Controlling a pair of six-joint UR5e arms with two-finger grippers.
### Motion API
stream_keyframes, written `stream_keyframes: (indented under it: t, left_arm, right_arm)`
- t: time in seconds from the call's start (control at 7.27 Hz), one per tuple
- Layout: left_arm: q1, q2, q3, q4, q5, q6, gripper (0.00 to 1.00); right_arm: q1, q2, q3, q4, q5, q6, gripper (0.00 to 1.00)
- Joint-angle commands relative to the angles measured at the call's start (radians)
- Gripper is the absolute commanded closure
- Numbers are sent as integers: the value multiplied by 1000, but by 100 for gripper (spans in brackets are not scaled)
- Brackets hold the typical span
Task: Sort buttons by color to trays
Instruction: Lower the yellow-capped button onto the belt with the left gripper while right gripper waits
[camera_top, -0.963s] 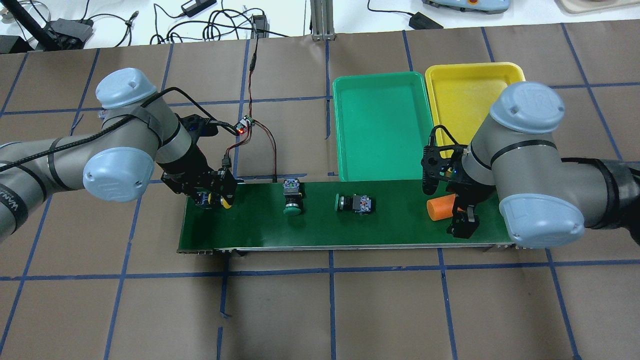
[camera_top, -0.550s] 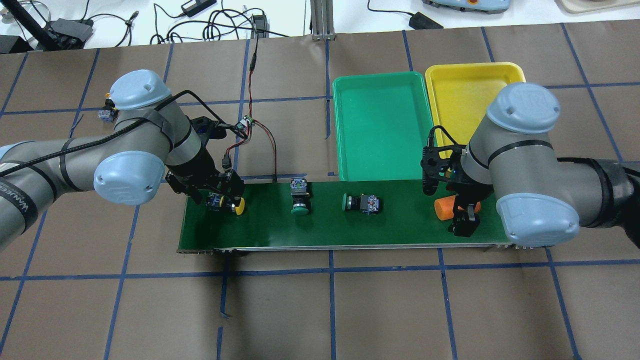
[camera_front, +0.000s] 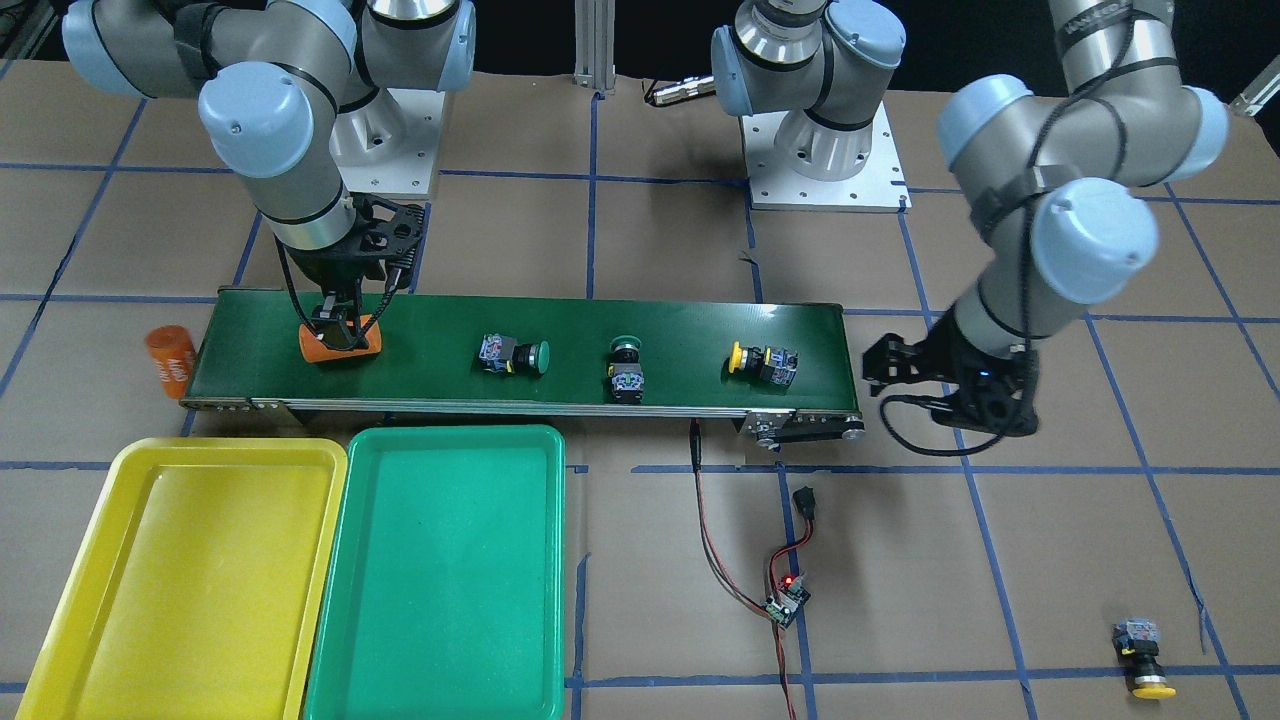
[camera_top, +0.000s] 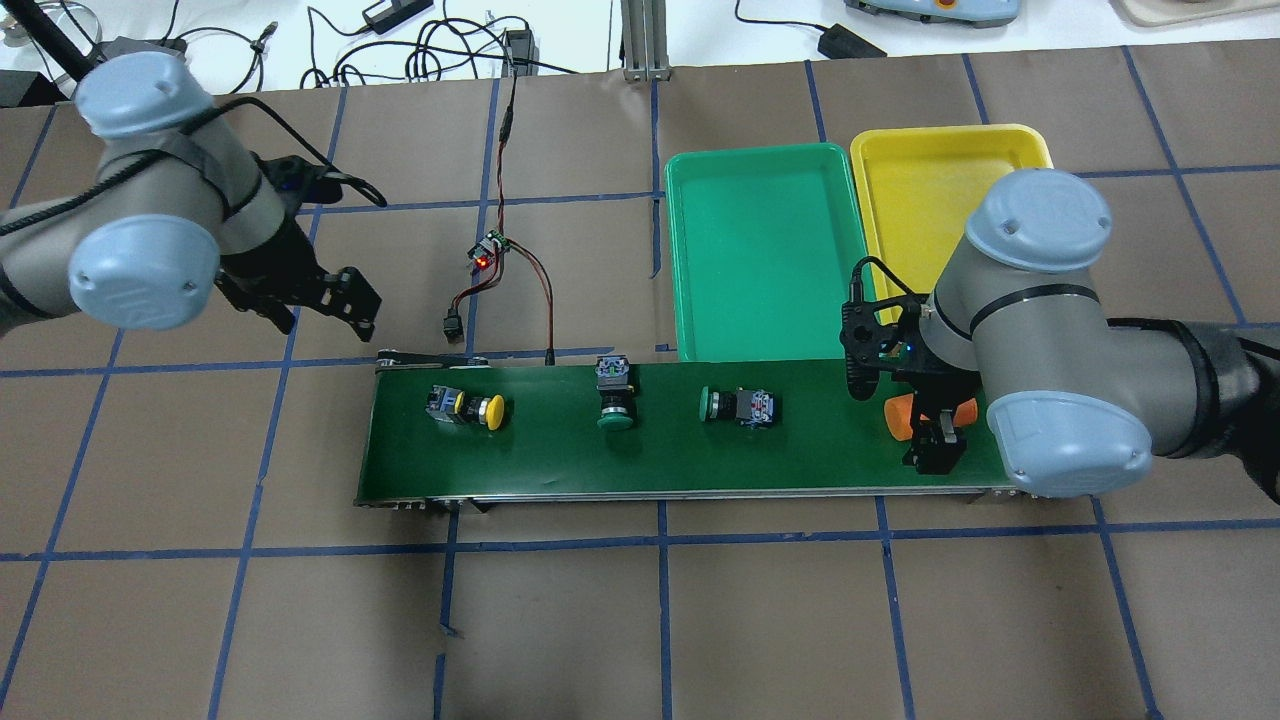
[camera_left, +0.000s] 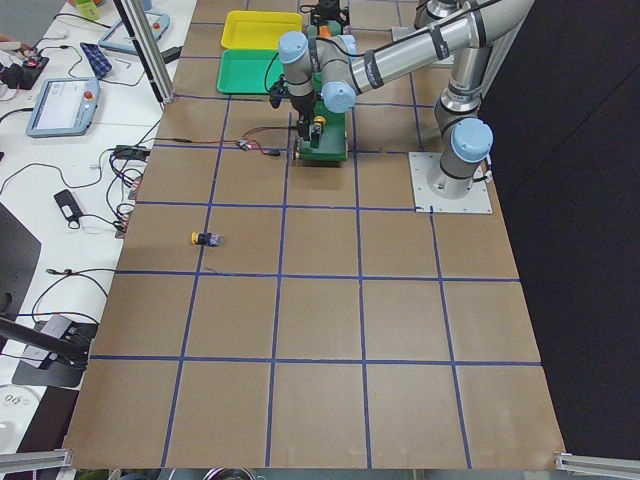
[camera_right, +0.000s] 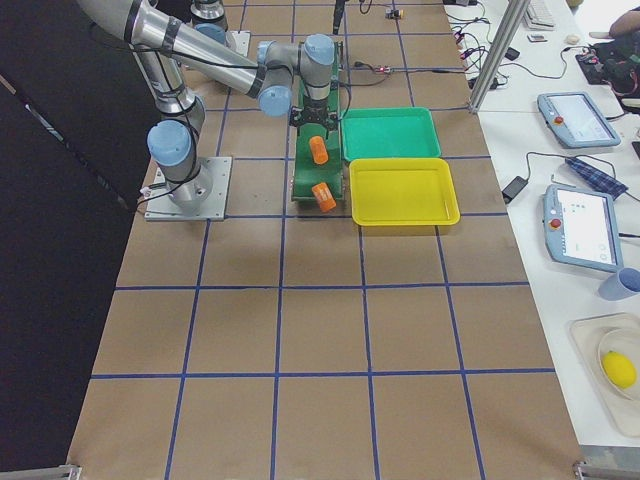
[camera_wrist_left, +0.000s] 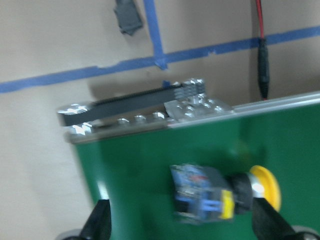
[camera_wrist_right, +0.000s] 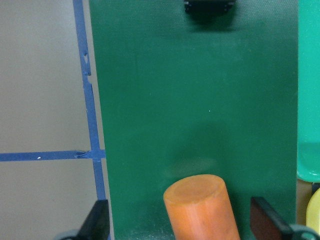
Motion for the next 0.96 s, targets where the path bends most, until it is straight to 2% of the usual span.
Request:
stream_keyframes:
  t: [0.0,0.28,0.41,0.83]
  left_arm:
    - [169,-178,215,-2,21,214,0]
    - [179,-383,488,0,22,217,0]
    - [180,-450,579,0,21,219,0]
    - [180,-591,691,20,16,213,0]
  right_arm:
    - [0,1,1,-3,12,-48,0]
    - [2,9,6,-15,12,-48,0]
    - [0,9,15,-18,8,-47,0]
    - [2,15,73,-113,12,-19,0]
